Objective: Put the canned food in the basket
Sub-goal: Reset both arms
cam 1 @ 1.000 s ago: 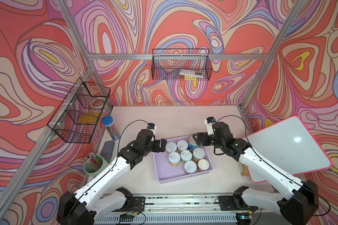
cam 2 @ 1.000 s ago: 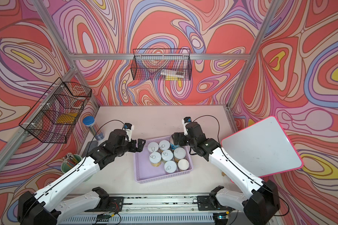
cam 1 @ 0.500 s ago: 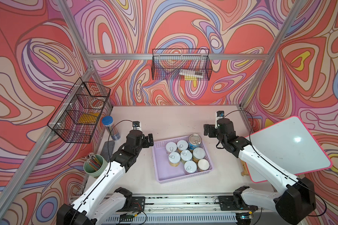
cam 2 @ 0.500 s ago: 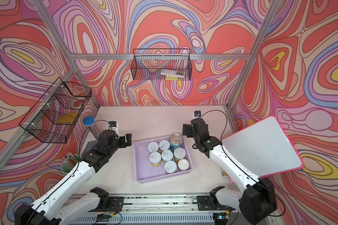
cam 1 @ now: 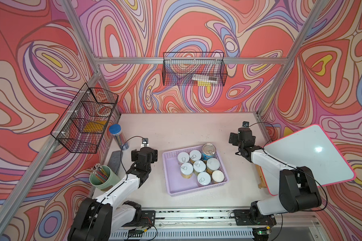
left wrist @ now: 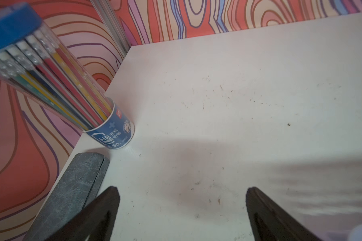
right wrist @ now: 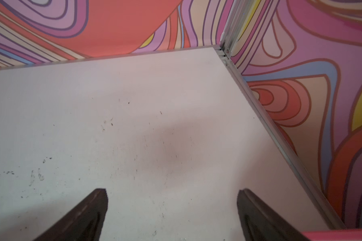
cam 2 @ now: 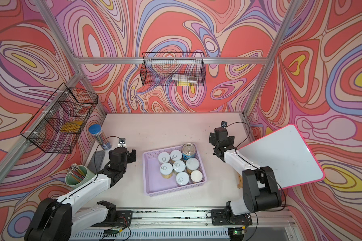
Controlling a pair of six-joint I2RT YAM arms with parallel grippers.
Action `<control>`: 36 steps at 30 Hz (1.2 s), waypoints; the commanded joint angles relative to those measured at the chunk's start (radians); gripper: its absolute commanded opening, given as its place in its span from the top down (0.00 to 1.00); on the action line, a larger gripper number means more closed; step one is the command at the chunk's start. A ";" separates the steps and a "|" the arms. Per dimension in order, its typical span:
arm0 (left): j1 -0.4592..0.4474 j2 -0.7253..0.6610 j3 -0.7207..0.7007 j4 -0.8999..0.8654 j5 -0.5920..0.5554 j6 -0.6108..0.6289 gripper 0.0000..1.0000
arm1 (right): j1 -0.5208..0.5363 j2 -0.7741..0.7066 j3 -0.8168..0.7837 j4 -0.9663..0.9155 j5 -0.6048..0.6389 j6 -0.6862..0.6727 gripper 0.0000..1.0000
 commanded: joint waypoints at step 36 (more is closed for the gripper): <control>0.235 0.380 -0.052 0.639 0.266 0.047 0.01 | -0.136 0.200 -0.347 0.921 -0.246 -0.111 0.02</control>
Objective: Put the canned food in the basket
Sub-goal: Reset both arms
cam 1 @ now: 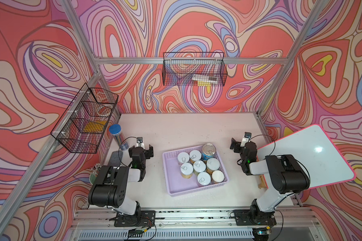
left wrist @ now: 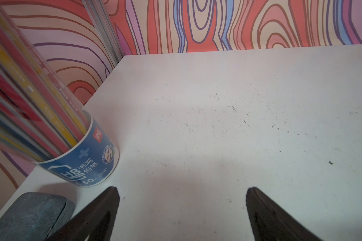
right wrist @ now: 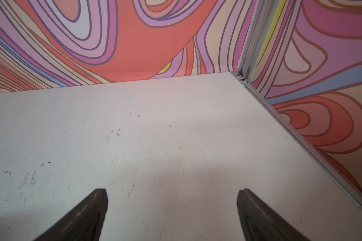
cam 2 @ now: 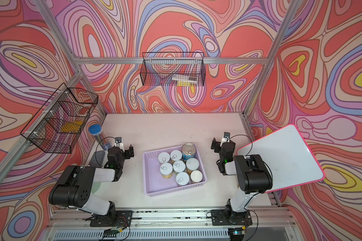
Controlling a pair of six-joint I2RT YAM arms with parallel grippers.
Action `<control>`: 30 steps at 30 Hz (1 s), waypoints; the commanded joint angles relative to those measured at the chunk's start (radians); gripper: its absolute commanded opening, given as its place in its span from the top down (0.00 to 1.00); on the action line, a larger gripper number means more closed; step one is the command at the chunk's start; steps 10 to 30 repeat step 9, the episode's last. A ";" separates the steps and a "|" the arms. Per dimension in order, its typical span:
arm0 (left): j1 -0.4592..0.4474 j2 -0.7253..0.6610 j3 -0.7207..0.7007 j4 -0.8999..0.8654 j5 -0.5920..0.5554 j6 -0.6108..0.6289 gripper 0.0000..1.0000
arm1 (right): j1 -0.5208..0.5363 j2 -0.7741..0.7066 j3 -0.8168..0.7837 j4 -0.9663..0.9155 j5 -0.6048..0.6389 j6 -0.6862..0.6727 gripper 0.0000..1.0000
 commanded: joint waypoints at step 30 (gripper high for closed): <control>0.003 0.000 0.004 0.010 -0.012 -0.011 0.01 | -0.004 0.008 -0.002 0.032 -0.028 -0.017 0.02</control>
